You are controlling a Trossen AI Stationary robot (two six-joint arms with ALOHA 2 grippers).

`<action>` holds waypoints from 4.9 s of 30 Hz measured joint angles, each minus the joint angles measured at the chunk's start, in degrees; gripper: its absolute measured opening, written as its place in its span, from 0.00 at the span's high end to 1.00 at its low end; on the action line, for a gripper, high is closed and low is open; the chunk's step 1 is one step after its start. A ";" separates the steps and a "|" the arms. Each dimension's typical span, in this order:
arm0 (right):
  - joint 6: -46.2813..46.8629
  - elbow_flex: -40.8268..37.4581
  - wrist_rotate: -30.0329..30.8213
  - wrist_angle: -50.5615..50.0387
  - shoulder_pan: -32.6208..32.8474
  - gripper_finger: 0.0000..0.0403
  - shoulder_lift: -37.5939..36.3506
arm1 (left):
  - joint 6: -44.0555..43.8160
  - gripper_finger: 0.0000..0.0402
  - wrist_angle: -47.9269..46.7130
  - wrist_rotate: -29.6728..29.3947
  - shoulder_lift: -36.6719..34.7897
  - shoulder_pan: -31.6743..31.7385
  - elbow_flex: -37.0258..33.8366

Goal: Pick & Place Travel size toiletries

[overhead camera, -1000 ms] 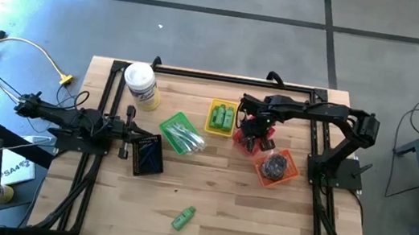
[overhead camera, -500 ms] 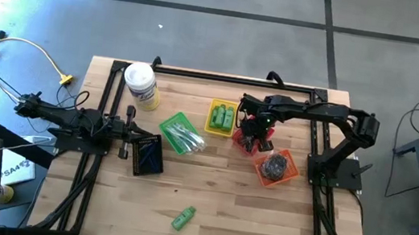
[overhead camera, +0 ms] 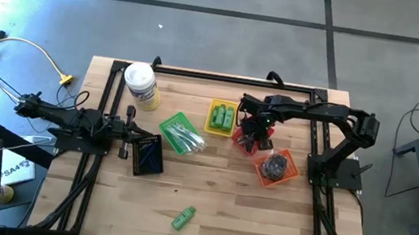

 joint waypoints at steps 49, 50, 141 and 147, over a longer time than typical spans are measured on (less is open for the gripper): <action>43.33 -34.11 -15.08 42.40 -8.62 0.99 -78.74 | -0.14 1.00 0.41 -0.03 -0.02 0.00 -0.09; 43.50 -35.47 -12.06 42.98 -8.62 0.99 -79.31 | -0.14 1.00 0.47 -0.07 0.00 0.00 -0.09; 43.16 -59.09 -7.75 46.47 15.79 1.00 -94.36 | -9.26 1.00 3.88 -0.41 6.12 -0.02 2.48; 44.65 -60.27 -5.64 46.91 15.79 1.00 -94.33 | -14.30 1.00 3.64 -3.45 25.69 -0.04 9.47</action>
